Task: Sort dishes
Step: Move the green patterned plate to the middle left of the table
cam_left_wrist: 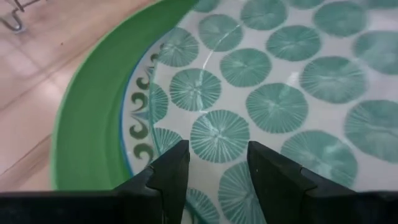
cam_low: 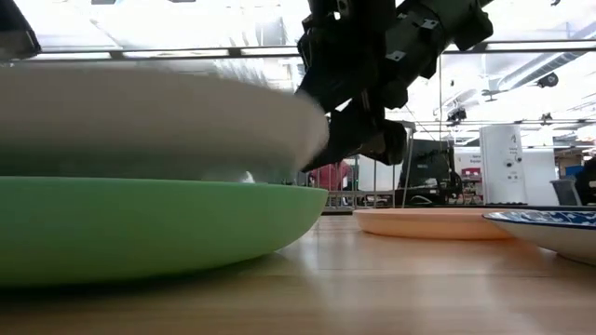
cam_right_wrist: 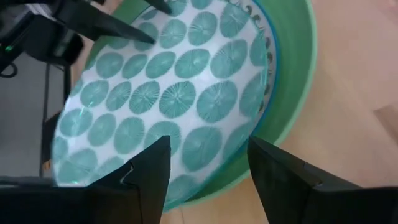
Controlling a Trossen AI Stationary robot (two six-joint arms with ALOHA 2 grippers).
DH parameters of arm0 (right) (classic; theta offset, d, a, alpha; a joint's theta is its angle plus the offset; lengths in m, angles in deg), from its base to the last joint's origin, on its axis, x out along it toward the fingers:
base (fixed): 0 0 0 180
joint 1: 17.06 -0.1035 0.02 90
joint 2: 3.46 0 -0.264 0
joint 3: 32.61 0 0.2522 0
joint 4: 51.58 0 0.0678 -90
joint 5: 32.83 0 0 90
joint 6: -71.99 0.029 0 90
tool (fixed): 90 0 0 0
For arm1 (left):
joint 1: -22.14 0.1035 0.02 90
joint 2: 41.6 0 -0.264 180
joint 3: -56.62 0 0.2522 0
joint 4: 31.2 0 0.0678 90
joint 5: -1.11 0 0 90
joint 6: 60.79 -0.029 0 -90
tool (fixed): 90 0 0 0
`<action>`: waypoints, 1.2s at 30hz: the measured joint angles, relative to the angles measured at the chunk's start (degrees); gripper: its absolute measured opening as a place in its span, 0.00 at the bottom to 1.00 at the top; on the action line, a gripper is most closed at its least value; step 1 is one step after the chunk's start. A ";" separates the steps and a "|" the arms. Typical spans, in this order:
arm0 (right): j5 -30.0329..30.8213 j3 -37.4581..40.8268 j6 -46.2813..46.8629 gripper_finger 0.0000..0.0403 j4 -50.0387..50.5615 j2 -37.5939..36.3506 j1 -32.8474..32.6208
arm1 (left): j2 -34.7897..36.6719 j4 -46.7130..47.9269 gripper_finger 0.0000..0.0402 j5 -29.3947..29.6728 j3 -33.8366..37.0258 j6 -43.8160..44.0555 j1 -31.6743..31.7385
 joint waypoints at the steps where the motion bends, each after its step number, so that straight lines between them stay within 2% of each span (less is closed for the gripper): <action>1: -0.01 0.00 0.38 0.48 0.14 0.00 0.04 | -0.77 -0.67 0.38 0.51 -0.06 0.60 0.08; 8: -0.66 0.65 2.40 0.44 1.28 0.00 0.38 | -5.96 -1.80 0.38 5.14 -1.39 3.89 0.15; 14: -2.71 0.92 3.13 0.40 1.05 0.02 0.42 | -7.19 -2.49 0.38 10.04 -2.69 4.28 0.77; 18: -2.67 0.96 3.18 0.36 0.07 0.02 0.65 | -7.26 -2.88 0.38 10.37 -2.85 4.33 1.74; 24: -0.35 1.01 1.43 0.24 0.09 0.02 1.07 | -7.32 -2.65 0.38 10.51 -2.71 4.62 2.56; 32: 5.19 1.03 2.62 0.03 2.15 0.04 1.26 | -7.35 -1.09 0.38 15.54 -3.18 3.93 2.61; 36: 5.28 1.00 1.87 0.01 1.85 0.04 1.49 | -6.16 0.88 0.38 17.20 -3.89 3.95 2.34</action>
